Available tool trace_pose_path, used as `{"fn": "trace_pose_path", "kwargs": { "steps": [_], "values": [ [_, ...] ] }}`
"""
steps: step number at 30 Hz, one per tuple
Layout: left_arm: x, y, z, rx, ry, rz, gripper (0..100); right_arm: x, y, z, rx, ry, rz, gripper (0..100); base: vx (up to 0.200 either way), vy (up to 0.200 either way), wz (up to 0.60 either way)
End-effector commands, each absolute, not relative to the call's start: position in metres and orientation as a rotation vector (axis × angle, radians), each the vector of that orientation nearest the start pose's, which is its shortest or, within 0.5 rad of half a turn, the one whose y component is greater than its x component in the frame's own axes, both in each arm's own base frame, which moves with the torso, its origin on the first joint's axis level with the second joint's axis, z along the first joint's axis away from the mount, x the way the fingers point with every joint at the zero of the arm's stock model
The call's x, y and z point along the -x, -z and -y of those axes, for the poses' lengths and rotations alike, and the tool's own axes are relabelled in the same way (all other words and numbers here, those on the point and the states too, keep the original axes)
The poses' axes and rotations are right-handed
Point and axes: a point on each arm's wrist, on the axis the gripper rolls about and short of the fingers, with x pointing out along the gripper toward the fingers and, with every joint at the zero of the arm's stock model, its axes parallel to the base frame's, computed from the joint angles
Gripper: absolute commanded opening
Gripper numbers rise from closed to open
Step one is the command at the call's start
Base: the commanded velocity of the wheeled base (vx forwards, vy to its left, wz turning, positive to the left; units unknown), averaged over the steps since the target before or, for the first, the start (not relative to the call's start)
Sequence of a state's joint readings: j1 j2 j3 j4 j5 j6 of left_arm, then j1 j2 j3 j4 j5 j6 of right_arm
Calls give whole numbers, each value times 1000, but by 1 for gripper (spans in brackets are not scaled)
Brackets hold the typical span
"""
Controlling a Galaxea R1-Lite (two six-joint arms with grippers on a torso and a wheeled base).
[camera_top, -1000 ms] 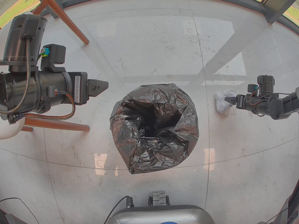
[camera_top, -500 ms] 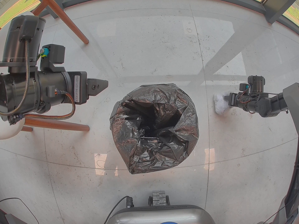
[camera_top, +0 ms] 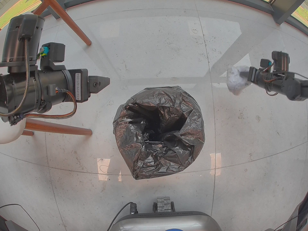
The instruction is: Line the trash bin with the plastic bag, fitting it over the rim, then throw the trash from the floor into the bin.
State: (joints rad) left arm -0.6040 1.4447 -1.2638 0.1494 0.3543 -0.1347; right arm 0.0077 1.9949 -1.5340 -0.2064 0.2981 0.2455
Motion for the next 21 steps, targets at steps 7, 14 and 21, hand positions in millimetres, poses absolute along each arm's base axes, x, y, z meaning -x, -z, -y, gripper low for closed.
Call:
{"fn": "trace_pose_path", "kwargs": {
  "steps": [7,14,21],
  "values": [
    [-206,-308,132,-17,226,-307,100,-228,-335,-98,-608,-680,-434,0,0,0,0],
    [-206,-308,132,-17,232,-307,100,-184,-283,-135,-511,-833,-656,0,0,0,0],
    [-206,-307,133,-16,232,-306,100,-180,-267,-165,-442,-941,-692,0,0,0,0]
  ]
}}
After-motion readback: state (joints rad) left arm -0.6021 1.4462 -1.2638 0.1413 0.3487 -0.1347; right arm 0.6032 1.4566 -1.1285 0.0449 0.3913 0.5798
